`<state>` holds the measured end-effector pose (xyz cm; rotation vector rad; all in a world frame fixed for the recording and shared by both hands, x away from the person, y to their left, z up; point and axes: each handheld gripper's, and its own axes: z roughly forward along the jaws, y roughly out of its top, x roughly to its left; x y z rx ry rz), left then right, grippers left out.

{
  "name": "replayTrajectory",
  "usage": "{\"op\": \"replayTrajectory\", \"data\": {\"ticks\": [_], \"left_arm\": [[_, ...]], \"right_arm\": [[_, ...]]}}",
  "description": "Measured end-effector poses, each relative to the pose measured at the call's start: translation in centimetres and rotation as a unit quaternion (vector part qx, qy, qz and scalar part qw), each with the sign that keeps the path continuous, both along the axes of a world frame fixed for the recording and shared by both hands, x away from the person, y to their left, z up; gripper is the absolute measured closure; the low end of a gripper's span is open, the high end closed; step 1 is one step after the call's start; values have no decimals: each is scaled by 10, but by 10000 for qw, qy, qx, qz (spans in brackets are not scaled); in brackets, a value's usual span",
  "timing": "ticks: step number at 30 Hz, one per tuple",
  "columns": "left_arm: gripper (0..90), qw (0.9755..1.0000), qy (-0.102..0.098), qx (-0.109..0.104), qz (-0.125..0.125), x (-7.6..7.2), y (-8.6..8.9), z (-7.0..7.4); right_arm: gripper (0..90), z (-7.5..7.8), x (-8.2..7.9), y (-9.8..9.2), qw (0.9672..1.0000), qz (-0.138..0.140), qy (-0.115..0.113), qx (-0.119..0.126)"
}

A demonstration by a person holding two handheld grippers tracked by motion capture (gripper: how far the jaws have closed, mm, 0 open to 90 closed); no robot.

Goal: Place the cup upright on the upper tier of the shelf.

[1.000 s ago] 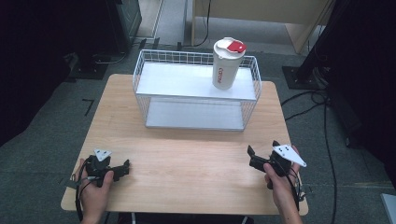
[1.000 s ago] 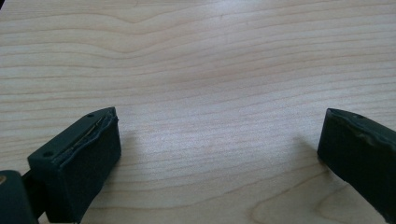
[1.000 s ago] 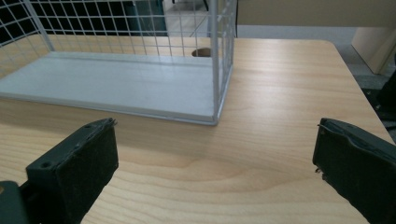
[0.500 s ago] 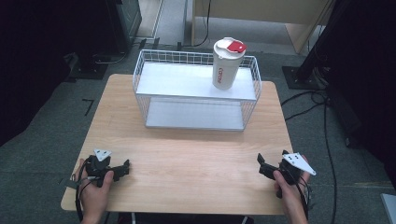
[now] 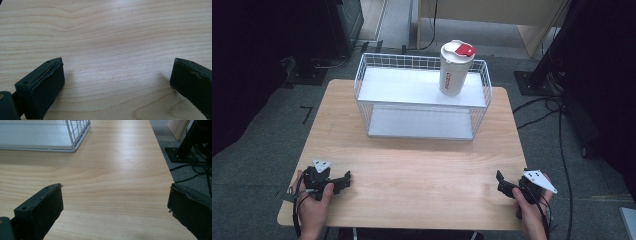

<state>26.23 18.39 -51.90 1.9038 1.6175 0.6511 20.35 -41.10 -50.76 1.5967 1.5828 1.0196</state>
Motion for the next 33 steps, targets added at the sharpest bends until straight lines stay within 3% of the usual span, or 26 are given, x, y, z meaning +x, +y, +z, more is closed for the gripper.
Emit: {"op": "replayTrajectory", "data": {"ticks": [9, 14, 15, 16, 17, 18, 19, 24, 27, 33], "left_arm": [[0, 10000, -1, -1, 0, 0, 0, 0], [0, 10000, 0, 0, -1, 0, 0, 0], [0, 10000, -1, -1, 0, 0, 0, 0], [0, 10000, -1, -1, 0, 0, 0, 0], [0, 10000, -1, -1, 3, 0, 0, 0], [0, 10000, -1, -1, 3, 0, 0, 0], [0, 10000, -1, -1, 1, 0, 0, 0], [0, 10000, -1, -1, 1, 0, 0, 0], [0, 10000, 0, -2, -1, 0, 0, 0], [0, 10000, -10, -1, -17, 0, 0, 0]], "right_arm": [[4, -13, -3, -11, 9990, -134, 390, -167], [3, -14, -4, -18, 9982, -181, 551, -117], [4, -15, -2, -20, 9966, -133, 794, -150], [4, -15, -2, -20, 9966, -133, 794, -150], [3, -17, -1, -22, 9936, -137, 1087, -260], [3, -17, -1, -22, 9936, -137, 1087, -260], [3, -18, 0, -22, 9909, -82, 1308, -293], [3, -19, -1, -21, 9900, 24, 1374, -311], [2, -19, -3, -20, 9895, 232, 1384, -334], [0, -19, -3, -20, 9894, 257, 1393, -327]]}}
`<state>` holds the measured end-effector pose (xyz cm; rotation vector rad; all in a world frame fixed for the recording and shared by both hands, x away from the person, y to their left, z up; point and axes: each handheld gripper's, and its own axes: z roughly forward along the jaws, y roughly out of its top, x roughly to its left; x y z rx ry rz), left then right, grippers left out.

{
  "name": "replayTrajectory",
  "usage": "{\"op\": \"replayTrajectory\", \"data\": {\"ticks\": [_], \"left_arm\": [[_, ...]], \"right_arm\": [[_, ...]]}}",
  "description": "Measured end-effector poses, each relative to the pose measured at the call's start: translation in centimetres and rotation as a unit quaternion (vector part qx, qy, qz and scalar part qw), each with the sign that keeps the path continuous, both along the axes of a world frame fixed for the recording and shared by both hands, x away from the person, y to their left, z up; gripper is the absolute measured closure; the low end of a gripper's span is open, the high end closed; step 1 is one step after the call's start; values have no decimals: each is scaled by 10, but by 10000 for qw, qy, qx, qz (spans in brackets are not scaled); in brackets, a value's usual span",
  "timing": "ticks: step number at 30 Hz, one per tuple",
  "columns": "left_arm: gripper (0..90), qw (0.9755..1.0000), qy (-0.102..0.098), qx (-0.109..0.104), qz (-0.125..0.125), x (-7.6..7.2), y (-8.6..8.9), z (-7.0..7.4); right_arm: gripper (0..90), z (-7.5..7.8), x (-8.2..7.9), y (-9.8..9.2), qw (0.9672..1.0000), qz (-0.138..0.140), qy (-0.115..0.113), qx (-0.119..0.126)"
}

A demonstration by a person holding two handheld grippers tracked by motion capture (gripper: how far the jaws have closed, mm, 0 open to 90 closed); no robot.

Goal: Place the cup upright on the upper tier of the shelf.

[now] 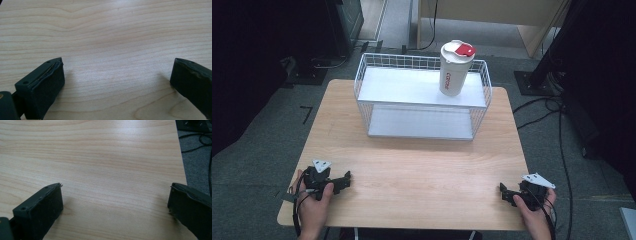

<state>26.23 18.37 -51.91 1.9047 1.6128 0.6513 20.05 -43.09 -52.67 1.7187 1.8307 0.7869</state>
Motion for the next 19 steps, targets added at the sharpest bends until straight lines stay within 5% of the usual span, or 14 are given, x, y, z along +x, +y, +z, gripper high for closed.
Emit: {"op": "replayTrajectory", "data": {"ticks": [19], "left_arm": [[0, 10000, -3, -9, 19, 0, -1, 0]], "right_arm": [[0, 0, -3, -2, 10000, 58, -22, 36]]}}
